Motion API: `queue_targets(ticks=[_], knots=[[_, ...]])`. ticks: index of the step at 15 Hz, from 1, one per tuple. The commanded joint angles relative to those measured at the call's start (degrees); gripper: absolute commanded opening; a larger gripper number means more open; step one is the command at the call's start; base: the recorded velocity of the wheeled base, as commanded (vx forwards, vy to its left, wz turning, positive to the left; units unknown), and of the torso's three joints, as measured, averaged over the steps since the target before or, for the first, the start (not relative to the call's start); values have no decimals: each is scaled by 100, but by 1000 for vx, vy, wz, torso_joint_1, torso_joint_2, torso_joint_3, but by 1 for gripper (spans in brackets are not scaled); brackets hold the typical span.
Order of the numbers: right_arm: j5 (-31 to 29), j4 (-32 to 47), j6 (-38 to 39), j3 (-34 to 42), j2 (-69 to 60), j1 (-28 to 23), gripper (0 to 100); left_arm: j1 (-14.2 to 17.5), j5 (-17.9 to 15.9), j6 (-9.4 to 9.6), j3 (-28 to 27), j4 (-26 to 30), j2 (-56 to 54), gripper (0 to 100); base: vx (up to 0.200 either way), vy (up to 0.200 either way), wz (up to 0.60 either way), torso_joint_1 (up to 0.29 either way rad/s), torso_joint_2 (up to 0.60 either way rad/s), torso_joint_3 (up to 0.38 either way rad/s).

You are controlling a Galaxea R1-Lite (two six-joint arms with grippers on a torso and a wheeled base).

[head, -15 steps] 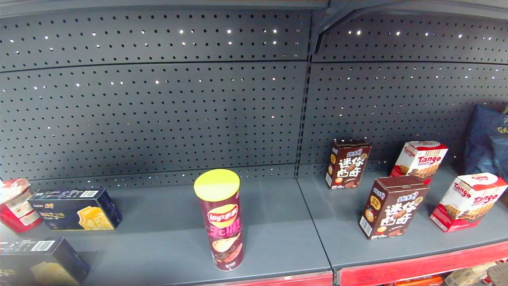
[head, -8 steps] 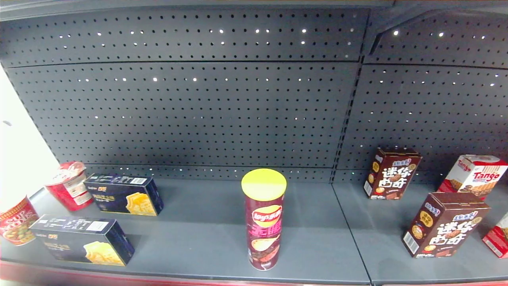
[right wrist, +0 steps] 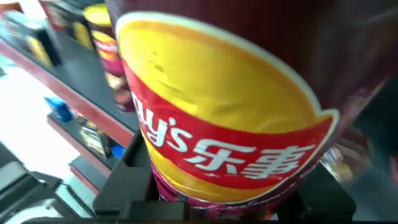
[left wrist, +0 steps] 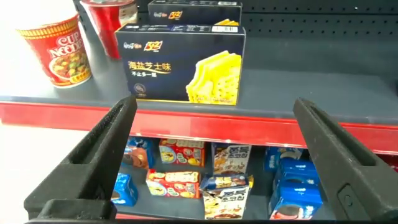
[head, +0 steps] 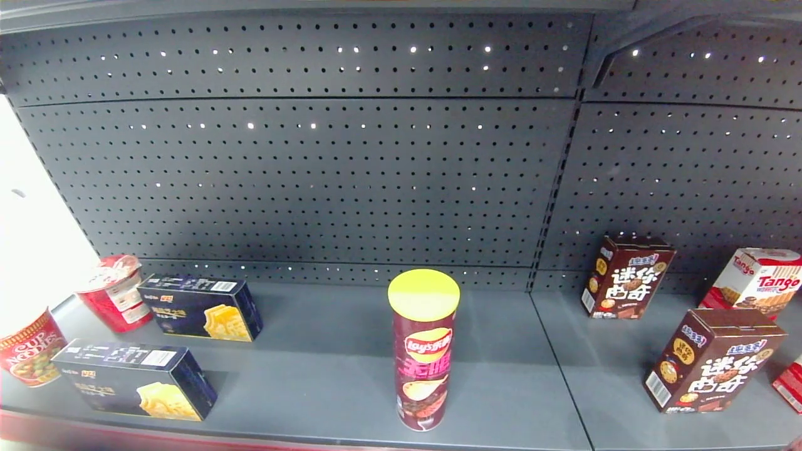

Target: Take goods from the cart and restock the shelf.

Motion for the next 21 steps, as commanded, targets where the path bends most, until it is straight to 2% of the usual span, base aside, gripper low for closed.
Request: queue_targets(ticks=[1,5,9,13,14,15,21], knots=[[491,-617,-4,59,682,204,0,1,2,-2,0,0,13,100,0,0,0,0,0,0],[500,-1936,22,-11,2265,265,0,1,2,-2,0,0,13,100,0,0,0,0,0,0],[500,-3254,75,-72,3662,643,0,1,2,-2,0,0,13,100,0,0,0,0,0,0],[474,-4529,347,-644,5525,775,0,1,2,-2,0,0,13,100,0,0,0,0,0,0],[474,-4529,347,-644,5525,775,0,1,2,-2,0,0,13,100,0,0,0,0,0,0],[465,-4942,462,-925,6167,766,0,1,2,-2,0,0,13,100,0,0,0,0,0,0],[157,-4951,444,-2059,7195,784,0,1,2,-2,0,0,13,100,0,0,0,0,0,0]])
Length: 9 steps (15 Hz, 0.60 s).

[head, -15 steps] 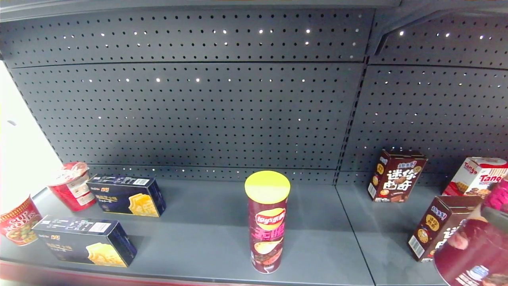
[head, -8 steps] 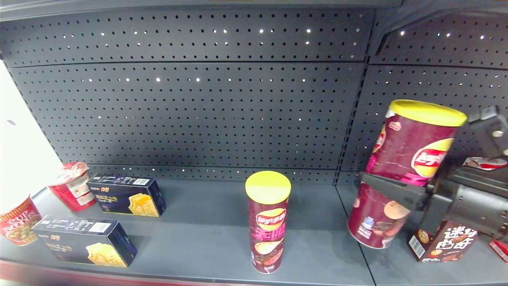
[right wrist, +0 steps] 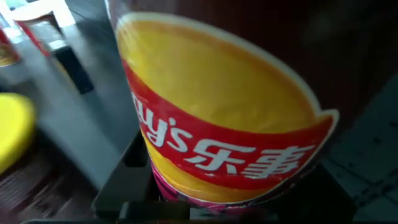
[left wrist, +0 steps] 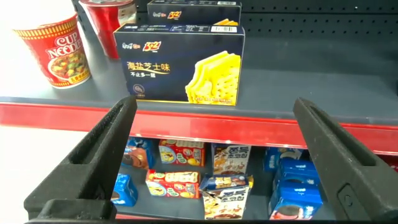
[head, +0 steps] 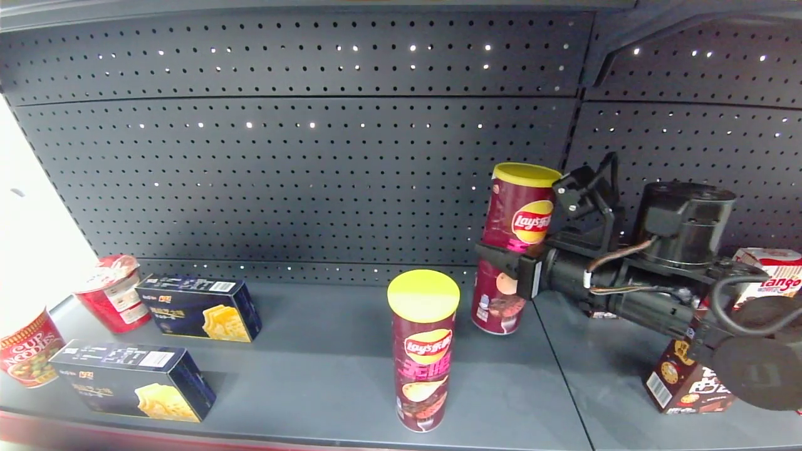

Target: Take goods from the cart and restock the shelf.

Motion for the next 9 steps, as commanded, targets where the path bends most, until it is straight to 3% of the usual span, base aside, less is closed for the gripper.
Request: queue_targets(ticks=[1,9], knots=[[-110,-18,-29,-402,654,35,0,1,3,-2,0,0,11,100,0,0,0,0,0,0],[-154,-607,-134,-1158,1700,52,0,1,3,-2,0,0,11,100,0,0,0,0,0,0]])
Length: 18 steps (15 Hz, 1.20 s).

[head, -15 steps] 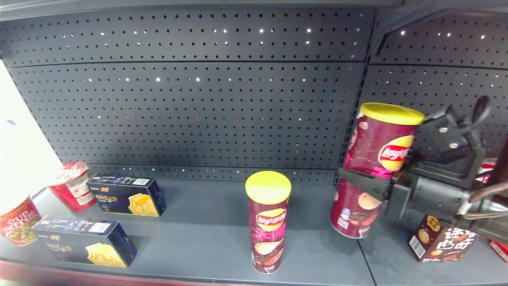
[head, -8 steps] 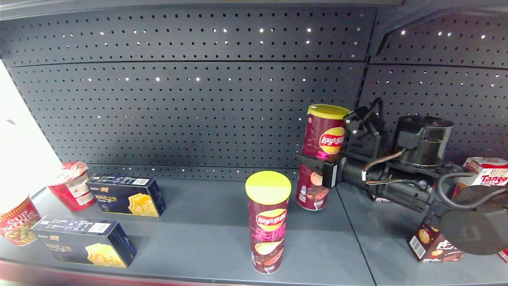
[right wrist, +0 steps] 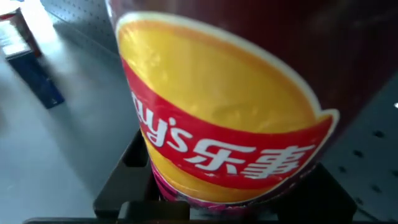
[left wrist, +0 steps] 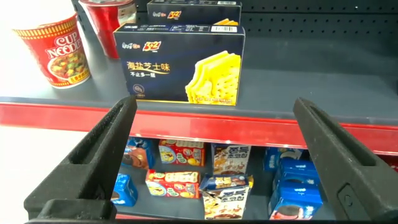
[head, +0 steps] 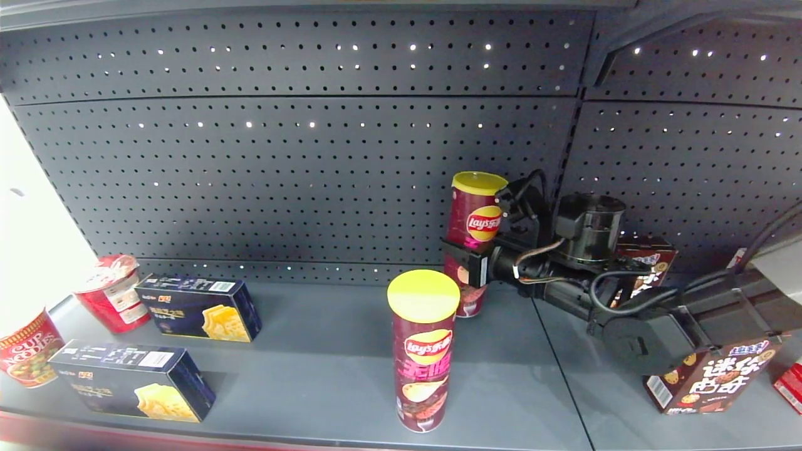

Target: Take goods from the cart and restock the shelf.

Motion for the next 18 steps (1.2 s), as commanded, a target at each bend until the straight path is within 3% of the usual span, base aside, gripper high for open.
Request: queue_targets(ticks=[1,5,18], knots=[[5,-59,-11,-108,308,-5,0,1,2,-2,0,0,11,100,0,0,0,0,0,0],[-3,-428,-64,-310,704,13,0,1,2,-2,0,0,11,100,0,0,0,0,0,0],[-74,-455,-283,-863,1257,-5,0,1,2,-2,0,0,11,100,0,0,0,0,0,0]])
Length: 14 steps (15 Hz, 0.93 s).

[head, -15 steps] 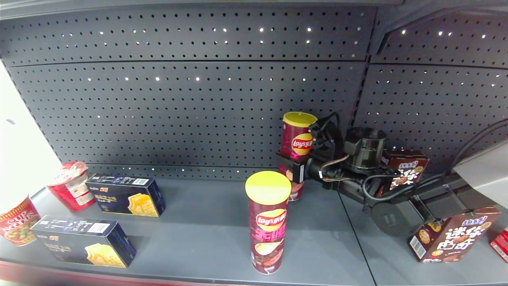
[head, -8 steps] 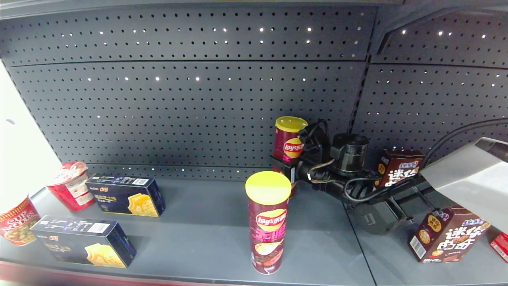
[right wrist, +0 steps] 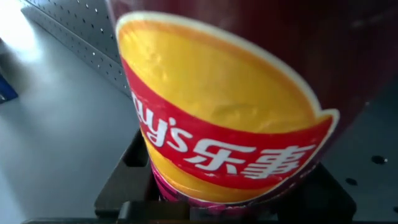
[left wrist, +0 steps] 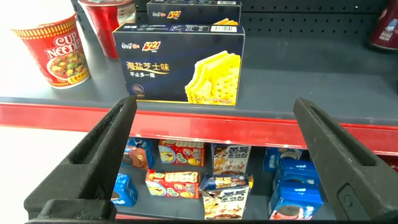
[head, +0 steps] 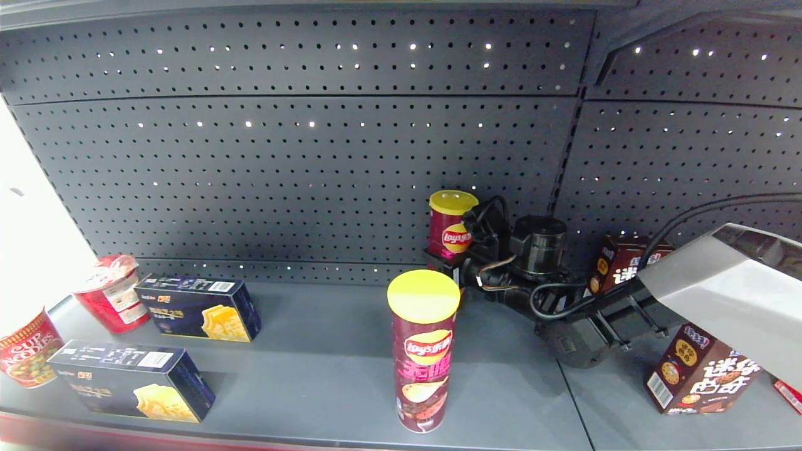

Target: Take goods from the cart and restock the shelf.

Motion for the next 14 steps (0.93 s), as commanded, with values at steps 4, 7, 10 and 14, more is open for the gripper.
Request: queue_targets(ticks=[4,7,10,14], knots=[[8,-3,-5,-45,123,15,0,1,3,-2,0,0,8,100,0,0,0,0,0,0],[8,-3,-5,-98,141,6,0,1,3,-2,0,0,8,100,0,0,0,0,0,0],[8,6,3,-10,97,6,100,1,3,-2,0,0,8,100,0,0,0,0,0,0],[8,77,-5,376,-246,6,100,1,3,-2,0,0,8,100,0,0,0,0,0,0]])
